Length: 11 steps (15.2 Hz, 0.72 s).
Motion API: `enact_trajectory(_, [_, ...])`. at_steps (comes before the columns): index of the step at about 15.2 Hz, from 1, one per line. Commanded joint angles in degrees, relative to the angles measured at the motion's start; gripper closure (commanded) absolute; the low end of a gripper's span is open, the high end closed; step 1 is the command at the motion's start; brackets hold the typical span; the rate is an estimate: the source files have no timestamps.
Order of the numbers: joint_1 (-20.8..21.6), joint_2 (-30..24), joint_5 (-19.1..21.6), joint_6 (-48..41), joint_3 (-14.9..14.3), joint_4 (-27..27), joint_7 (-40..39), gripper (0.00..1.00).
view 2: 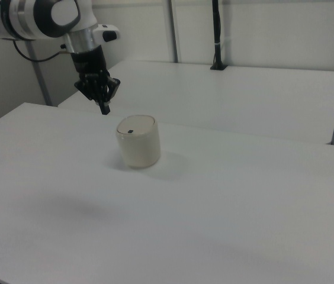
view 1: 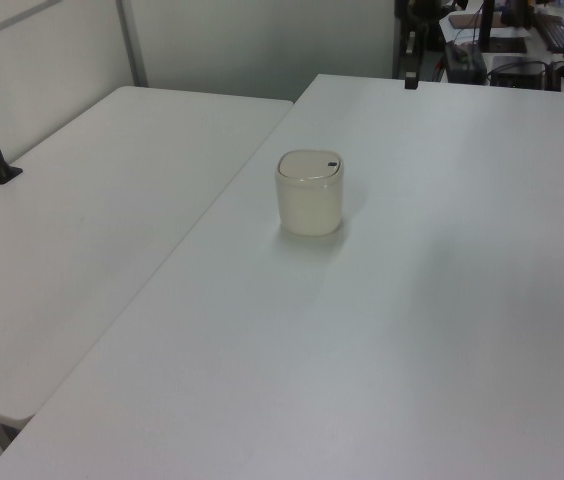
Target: Close the trash bin
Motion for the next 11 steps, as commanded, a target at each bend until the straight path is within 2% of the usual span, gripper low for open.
enact_trajectory(1, [0.86, -2.7, -2.32, -2.04, -0.17, -2.66, 1.73, 0.89])
enact_trajectory(3, [0.33, -3.32, -2.24, -2.04, -0.08, -2.75, 1.12, 0.55])
enact_trajectory(6, [0.24, -3.15, -2.32, -1.96, -0.08, -2.92, 1.12, 0.19])
enact_trajectory(7, [0.24, -3.14, -2.32, -1.96, -0.08, -2.92, 1.12, 0.16])
enact_trajectory(9, [0.07, -3.23, -2.32, -1.87, -0.17, -2.92, 1.12, 0.0])
enact_trajectory(11, [-0.37, -3.32, -2.32, -1.69, -0.17, -2.75, 1.38, 0.0])
